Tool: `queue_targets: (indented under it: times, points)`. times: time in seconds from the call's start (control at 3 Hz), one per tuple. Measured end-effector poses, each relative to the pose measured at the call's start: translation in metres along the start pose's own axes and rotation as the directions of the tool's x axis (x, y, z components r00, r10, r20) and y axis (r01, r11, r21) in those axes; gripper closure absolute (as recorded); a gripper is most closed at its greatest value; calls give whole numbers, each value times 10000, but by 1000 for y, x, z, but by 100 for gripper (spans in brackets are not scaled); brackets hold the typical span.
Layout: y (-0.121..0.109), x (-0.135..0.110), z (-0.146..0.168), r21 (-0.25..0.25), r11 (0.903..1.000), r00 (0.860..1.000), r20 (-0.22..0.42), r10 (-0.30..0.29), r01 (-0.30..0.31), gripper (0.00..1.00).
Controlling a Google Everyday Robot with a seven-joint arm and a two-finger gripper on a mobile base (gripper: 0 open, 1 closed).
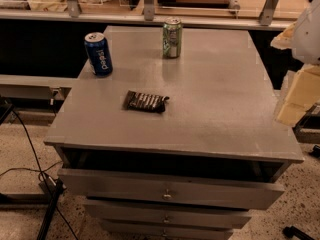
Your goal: Pick rxbar chocolate
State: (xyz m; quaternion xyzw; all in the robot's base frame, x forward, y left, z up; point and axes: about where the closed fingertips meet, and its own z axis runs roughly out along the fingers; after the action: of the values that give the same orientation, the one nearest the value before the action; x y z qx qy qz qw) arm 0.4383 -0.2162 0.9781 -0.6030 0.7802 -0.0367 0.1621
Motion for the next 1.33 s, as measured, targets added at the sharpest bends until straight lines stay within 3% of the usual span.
queue_targets:
  times: [0.33, 0.67, 1.33]
  points:
    - [0, 0, 0, 2, 10000, 10000, 1, 0, 0, 0]
    - [-13, -27, 10, 5, 9998, 9983, 546, -222, 222, 0]
    - [-58, -156, 69, -872, 9891, 9840, 1436, -1054, 1186, 0]
